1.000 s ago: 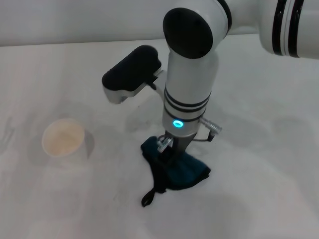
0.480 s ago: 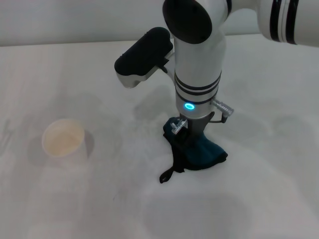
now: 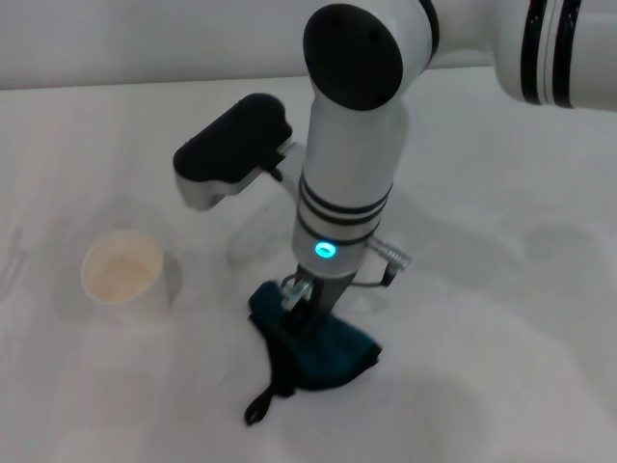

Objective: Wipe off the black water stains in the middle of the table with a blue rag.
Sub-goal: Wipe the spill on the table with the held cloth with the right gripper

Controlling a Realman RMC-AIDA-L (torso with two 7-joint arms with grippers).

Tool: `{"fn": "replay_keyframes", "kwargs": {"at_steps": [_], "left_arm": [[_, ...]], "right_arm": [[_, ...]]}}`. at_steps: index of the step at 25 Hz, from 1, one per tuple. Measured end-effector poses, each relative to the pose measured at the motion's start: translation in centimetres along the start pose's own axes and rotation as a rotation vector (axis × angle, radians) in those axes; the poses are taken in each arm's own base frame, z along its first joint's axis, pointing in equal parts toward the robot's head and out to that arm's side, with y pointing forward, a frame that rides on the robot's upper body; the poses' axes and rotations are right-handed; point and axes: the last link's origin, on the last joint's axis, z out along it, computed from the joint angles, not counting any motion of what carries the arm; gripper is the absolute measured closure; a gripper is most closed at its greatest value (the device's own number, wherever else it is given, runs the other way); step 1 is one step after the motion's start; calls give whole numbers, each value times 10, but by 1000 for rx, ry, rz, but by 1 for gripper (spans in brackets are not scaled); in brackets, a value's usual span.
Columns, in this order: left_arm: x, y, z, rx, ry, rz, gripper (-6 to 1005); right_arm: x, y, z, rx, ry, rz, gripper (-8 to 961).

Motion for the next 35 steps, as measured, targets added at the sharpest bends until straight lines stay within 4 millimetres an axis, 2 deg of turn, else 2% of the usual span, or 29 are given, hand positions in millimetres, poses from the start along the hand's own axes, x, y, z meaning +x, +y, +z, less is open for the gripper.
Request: {"fn": "replay_keyframes", "kwargs": {"at_steps": [5, 17, 22, 27, 35], "left_arm": [[0, 1, 1, -2, 2, -1, 119], [1, 2, 1, -5, 6, -3, 119], [1, 2, 1, -4, 8, -3, 119], [0, 0, -2, 2, 3, -2, 120], [0, -2, -5, 10, -2, 2, 120]], "right_arm": [[2, 17, 5, -91, -17, -17, 851], [12, 36, 16, -195, -33, -7, 851], [13, 37, 15, -190, -22, -13, 851], [8, 21, 7, -116, -12, -2, 852], [9, -26, -3, 41, 17, 79, 851]]}}
